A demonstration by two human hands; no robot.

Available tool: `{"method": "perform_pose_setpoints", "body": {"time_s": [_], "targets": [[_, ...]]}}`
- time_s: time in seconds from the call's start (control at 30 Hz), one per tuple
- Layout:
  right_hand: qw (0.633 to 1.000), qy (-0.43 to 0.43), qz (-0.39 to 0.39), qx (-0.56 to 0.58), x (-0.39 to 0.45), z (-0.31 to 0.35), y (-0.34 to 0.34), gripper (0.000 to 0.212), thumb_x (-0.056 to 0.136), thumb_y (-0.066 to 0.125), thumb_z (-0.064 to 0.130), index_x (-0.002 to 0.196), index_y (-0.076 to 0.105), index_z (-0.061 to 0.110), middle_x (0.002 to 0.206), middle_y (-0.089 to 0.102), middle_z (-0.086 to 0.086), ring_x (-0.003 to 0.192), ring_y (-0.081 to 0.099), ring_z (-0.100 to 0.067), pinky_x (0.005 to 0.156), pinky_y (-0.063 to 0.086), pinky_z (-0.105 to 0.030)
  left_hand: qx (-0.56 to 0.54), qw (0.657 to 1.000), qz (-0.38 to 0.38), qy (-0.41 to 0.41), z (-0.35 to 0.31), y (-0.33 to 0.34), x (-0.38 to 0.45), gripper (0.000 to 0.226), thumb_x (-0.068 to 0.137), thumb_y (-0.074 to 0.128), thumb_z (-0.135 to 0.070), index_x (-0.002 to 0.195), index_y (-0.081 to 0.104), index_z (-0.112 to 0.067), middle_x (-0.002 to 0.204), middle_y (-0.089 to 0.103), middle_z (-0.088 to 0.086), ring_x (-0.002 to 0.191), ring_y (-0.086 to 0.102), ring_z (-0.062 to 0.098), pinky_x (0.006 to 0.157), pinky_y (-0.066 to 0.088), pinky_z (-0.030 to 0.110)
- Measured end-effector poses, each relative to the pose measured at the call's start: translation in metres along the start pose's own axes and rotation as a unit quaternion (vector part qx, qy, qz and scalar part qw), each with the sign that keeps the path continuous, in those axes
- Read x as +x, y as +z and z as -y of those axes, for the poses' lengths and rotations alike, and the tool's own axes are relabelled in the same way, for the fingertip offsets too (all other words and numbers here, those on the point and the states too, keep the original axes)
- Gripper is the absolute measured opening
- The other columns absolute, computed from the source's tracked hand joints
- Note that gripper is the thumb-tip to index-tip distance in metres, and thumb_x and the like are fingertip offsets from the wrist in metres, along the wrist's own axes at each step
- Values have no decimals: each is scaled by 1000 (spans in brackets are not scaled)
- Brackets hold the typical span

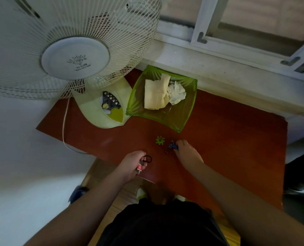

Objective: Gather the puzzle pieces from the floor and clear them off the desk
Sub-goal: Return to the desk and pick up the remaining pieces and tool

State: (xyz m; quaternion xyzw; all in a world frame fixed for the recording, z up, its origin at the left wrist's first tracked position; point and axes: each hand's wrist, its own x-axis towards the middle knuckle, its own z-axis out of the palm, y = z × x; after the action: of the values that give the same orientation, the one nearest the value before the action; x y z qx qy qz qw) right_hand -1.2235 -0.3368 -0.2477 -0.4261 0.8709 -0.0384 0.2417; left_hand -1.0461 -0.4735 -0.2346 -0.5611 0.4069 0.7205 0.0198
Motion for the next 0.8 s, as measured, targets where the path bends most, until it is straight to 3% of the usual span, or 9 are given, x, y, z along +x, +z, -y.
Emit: {"method": "perform_pose_setpoints", "body": {"time_s": [0.13, 0.27, 0.37, 0.43, 0.5, 0.6, 0.67, 0.73, 0.8], "targets": [[1000, -3, 3, -17, -4, -2, 5, 30, 96, 42, 4, 125, 48, 7, 123, 47, -12, 108, 52, -27, 87, 50, -36, -26, 1000, -6, -5, 3, 5, -3, 19, 90, 56, -11, 72, 51, -8, 62, 51, 4, 45, 50, 13, 49, 34, 26], [1000, -12, 10, -14, 2, -3, 1, 29, 95, 43, 3, 124, 46, 7, 124, 49, -13, 107, 56, -27, 84, 48, -35, -20, 1000, -15, -10, 7, 10, -5, 23, 91, 54, -9, 68, 50, -8, 56, 51, 4, 44, 49, 14, 48, 35, 26], [987, 35, 44, 151, -1, -12, -10, 21, 97, 48, 12, 117, 53, 9, 109, 56, -12, 81, 58, -22, 65, 44, -32, -31, 999, -21, -15, 11, 12, -6, 24, 91, 53, -8, 67, 51, -8, 56, 50, 4, 46, 48, 14, 48, 36, 25], [956, 69, 60, 280, -10, -20, -17, 16, 99, 50, 20, 113, 53, 13, 92, 58, -6, 67, 53, -15, 55, 40, -25, -53, 998, -26, -24, 13, 14, -6, 25, 92, 51, -6, 67, 50, -8, 58, 48, 4, 44, 48, 13, 42, 38, 21], [875, 127, 82, 461, -22, -24, -20, 17, 101, 48, 18, 116, 53, 13, 83, 53, -3, 67, 50, -13, 57, 40, -23, -62, 997, -37, -36, 14, 17, -6, 26, 92, 50, -6, 67, 49, -7, 58, 46, 4, 40, 48, 12, 36, 36, 19], [647, 196, 74, 733, -32, -30, -18, 20, 101, 42, 7, 113, 57, 2, 76, 44, -4, 61, 43, -10, 49, 34, -20, -87, 995, -28, -39, 16, 21, -7, 24, 92, 49, -5, 69, 49, -6, 60, 47, 6, 40, 47, 11, 35, 35, 19], [522, 217, 73, 822, -35, -34, -20, 18, 100, 41, 6, 102, 58, 1, 74, 44, -4, 54, 41, -7, 42, 30, -17, -107, 993, -15, -39, 17, 24, -9, 23, 92, 49, -4, 69, 49, -6, 63, 47, 7, 41, 47, 12, 37, 36, 19], [455, 223, 86, 858, -38, -38, -24, 16, 98, 42, 9, 92, 56, 3, 74, 45, -5, 53, 41, -8, 41, 30, -16, -114, 993, -13, -42, 19, 27, -9, 27, 92, 49, -5, 65, 47, -7, 64, 47, 7, 40, 47, 12, 36, 36, 20], [430, 224, 98, 869, -39, -40, -27, 17, 96, 43, 11, 84, 53, 5, 76, 50, -6, 57, 43, -11, 41, 32, -18, -119, 992, -14, -43, 20, 29, -9, 30, 92, 50, -4, 63, 44, -8, 64, 46, 7, 42, 46, 12, 36, 35, 20]]}}
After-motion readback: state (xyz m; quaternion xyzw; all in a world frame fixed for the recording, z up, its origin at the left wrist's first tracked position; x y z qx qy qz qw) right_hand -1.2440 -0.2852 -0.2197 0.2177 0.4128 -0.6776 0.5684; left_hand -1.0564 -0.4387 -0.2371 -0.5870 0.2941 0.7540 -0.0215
